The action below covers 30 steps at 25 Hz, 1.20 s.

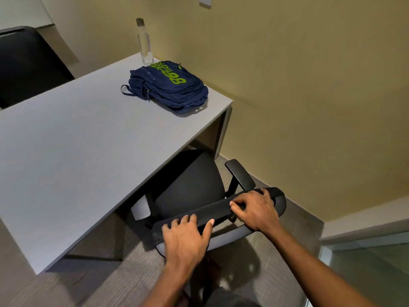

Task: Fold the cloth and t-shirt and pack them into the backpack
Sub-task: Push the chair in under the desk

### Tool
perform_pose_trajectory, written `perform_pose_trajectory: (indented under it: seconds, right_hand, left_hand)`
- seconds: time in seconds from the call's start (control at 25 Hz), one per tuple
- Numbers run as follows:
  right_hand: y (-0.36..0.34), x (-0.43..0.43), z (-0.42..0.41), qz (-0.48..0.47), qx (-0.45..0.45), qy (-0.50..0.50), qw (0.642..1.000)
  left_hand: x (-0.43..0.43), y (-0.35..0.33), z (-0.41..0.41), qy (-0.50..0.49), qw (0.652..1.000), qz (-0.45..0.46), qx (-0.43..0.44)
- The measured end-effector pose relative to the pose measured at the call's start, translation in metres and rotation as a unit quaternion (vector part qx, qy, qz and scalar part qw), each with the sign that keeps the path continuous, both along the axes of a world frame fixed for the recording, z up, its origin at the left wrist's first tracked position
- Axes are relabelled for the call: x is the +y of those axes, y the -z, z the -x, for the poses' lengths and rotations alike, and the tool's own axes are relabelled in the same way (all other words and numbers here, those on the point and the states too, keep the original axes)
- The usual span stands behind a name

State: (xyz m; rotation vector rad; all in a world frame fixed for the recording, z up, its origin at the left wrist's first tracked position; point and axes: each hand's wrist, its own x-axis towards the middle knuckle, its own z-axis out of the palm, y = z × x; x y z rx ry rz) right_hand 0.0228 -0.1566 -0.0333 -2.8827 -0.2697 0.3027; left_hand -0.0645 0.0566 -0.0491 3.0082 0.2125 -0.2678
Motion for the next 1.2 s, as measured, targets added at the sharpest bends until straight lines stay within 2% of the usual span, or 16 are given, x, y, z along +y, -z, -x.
perform_pose_trajectory:
  seconds: [0.44,0.88,1.2]
  right_hand:
    - [0.006,0.03,-0.082,0.009,-0.003,-0.129,0.992]
    - [0.006,0.092,-0.183,0.009,0.01,-0.206,0.978]
    - [0.015,0.132,-0.229,0.025,-0.011,-0.252,0.967]
  left_hand:
    - [0.006,-0.006,-0.025,-0.113,0.993,0.029,0.006]
    - [0.037,-0.012,-0.095,-0.218,0.974,0.058,-0.015]
    - [0.063,-0.01,-0.124,-0.251,0.965,0.055,-0.047]
